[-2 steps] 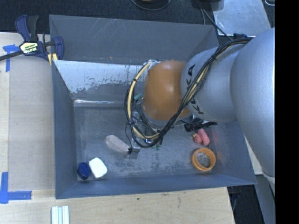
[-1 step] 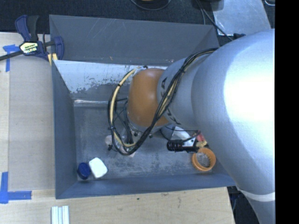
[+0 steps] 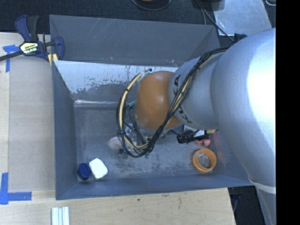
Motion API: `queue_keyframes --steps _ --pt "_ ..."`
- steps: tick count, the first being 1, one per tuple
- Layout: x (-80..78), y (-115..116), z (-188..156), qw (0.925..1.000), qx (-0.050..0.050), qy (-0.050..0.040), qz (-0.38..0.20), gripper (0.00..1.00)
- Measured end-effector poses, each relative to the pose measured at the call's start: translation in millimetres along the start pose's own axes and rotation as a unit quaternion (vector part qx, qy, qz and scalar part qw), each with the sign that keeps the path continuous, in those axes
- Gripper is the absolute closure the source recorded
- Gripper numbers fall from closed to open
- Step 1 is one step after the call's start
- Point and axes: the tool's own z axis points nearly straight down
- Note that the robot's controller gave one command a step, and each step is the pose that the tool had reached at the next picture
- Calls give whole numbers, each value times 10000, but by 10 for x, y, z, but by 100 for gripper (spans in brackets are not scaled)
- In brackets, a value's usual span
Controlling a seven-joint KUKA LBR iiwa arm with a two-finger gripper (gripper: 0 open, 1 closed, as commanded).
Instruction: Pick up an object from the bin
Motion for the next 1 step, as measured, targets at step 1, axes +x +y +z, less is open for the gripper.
queue_keyframes --steps 1 --pt "0 0 0 10000 0 0 0 100"
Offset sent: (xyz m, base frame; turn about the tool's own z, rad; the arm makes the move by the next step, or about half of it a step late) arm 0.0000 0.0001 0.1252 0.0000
